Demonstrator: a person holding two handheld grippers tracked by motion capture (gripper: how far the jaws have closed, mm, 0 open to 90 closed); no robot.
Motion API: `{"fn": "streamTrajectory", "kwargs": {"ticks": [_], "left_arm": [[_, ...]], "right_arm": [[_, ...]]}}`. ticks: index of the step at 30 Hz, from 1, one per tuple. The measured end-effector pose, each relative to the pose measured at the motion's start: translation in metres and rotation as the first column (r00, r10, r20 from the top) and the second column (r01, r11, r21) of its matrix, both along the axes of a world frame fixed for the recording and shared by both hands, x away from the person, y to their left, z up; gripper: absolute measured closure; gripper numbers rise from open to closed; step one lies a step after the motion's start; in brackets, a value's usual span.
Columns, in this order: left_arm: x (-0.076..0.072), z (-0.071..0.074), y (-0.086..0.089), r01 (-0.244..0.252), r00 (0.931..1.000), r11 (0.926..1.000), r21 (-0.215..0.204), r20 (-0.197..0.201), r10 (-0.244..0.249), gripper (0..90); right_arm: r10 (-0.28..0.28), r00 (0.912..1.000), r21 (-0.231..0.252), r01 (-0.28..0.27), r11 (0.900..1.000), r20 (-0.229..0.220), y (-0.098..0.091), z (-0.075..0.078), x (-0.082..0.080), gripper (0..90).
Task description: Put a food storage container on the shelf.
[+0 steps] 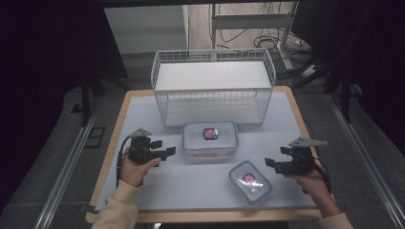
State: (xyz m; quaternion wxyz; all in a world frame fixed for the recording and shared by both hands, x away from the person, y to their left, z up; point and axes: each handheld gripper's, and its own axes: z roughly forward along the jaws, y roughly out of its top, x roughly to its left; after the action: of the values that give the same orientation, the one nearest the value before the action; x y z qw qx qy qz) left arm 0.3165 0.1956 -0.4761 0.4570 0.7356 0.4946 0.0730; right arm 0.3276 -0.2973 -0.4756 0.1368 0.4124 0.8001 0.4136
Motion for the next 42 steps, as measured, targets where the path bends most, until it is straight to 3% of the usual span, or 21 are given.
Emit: {"fn": "streamTrajectory", "kwargs": {"ticks": [4, 7, 12, 16, 25, 30, 35, 42], "left_arm": [[0.001, -0.001, -0.002, 0.003, 0.9998, 1.0000, -0.005, -0.021, -0.003, 20.4], [0.004, 0.000, -0.004, 0.005, 0.9995, 0.9998, -0.021, -0.031, -0.006, 18.1], [0.011, 0.002, -0.008, 0.007, 0.9991, 0.9990, -0.044, -0.041, -0.009, 17.5], [0.026, -0.004, -0.014, 0.015, 0.9969, 0.9968, -0.079, -0.076, -0.021, 17.1], [0.052, -0.012, -0.028, 0.021, 0.9910, 0.9919, -0.125, -0.128, -0.038, 16.2], [0.063, -0.018, -0.032, 0.021, 0.9867, 0.9879, -0.154, -0.156, -0.045, 15.2], [0.073, -0.029, -0.036, 0.030, 0.9773, 0.9806, -0.194, -0.200, -0.069, 14.5], [0.078, -0.038, -0.039, 0.053, 0.9669, 0.9759, -0.212, -0.233, -0.103, 14.7]], "right_arm": [[0.012, 0.9999, 0.021, -0.012, 0.9997, -0.002, 0.004, 0.001, 0.001, 15.3], [0.033, 0.9991, 0.073, -0.031, 0.9968, -0.028, 0.011, 0.005, 0.006, 16.1], [0.067, 0.9956, 0.113, -0.060, 0.9918, -0.065, 0.022, 0.007, 0.015, 16.0], [0.093, 0.9915, 0.149, -0.078, 0.9857, -0.091, 0.039, 0.012, 0.032, 15.3], [0.128, 0.9811, 0.178, -0.101, 0.9788, -0.145, 0.068, 0.013, 0.063, 13.8], [0.139, 0.9738, 0.198, -0.102, 0.9749, -0.180, 0.078, 0.009, 0.074, 13.3], [0.143, 0.9630, 0.224, -0.091, 0.9704, -0.228, 0.087, -0.001, 0.092, 12.0], [0.151, 0.9397, 0.265, -0.068, 0.9618, -0.307, 0.095, -0.018, 0.110, 11.6]]}}
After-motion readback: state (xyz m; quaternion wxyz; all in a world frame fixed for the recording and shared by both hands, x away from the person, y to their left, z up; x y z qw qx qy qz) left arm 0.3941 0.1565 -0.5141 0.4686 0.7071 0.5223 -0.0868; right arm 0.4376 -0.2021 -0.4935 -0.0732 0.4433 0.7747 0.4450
